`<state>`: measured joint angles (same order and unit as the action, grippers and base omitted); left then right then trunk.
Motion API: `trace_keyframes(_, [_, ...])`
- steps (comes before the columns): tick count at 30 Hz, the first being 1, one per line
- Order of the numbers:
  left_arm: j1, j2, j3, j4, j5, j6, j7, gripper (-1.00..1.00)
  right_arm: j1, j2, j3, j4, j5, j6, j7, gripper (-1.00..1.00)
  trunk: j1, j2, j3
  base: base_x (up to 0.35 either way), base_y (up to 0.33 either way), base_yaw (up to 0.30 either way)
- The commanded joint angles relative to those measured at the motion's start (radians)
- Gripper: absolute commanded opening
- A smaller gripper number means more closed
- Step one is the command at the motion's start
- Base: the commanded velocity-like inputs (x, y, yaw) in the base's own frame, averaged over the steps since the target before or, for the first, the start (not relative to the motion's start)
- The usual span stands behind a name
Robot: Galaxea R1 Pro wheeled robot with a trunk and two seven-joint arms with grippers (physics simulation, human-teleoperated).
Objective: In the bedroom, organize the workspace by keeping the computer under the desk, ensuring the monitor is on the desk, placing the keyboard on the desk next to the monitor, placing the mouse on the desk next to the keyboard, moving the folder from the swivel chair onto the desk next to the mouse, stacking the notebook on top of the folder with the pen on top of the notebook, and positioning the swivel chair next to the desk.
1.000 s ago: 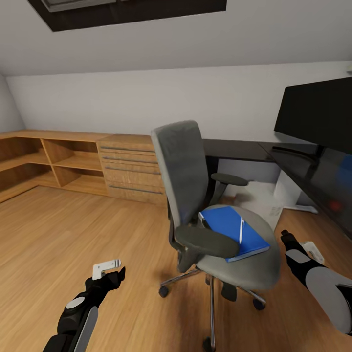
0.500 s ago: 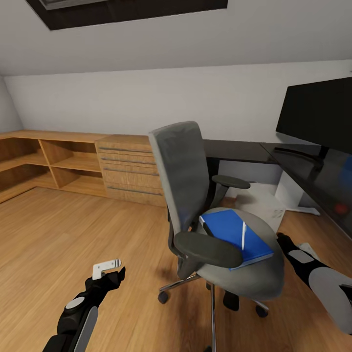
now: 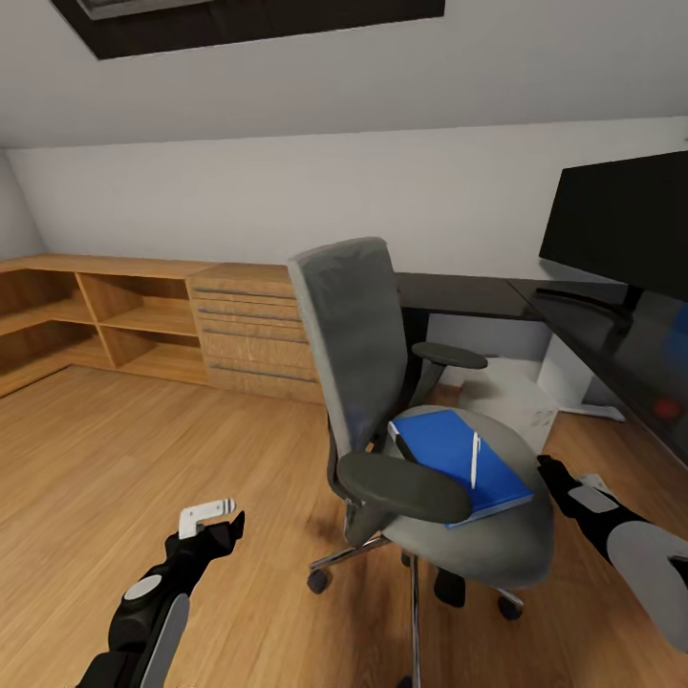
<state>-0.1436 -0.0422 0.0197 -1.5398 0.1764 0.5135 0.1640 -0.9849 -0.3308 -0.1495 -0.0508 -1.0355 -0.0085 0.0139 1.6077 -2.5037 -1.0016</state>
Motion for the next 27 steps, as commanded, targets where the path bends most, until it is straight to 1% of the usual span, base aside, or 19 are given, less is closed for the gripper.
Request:
trace_keyframes(1, [-0.001, -0.001, 0.000, -0.004, 0.012, 0.005, 0.007, 1.00, 0.000, 0.000, 0.007, 0.015, -0.003, 0.006, 0.000, 1.00, 0.000, 0.000, -0.005, 0.000, 0.000, 0.000])
trace_keyframes(8, [-0.001, -0.001, 0.000, -0.008, 0.031, 0.005, 0.008, 1.00, 0.000, 0.000, 0.007, 0.015, -0.003, 0.029, 0.000, 1.00, 0.004, -0.002, -0.032, 0.000, 0.000, 0.000])
trace_keyframes(19, [-0.001, -0.001, -0.001, -0.006, 0.032, 0.006, 0.008, 1.00, 0.000, 0.006, 0.006, 0.014, -0.003, 0.030, 0.000, 1.00, 0.004, -0.002, -0.032, 0.000, 0.000, 0.009])
trace_keyframes(27, [-0.001, -0.001, -0.001, 0.000, 0.032, 0.006, 0.008, 1.00, 0.000, 0.007, 0.005, 0.013, -0.003, 0.030, 0.002, 1.00, 0.004, -0.002, -0.024, 0.000, 0.000, 0.171])
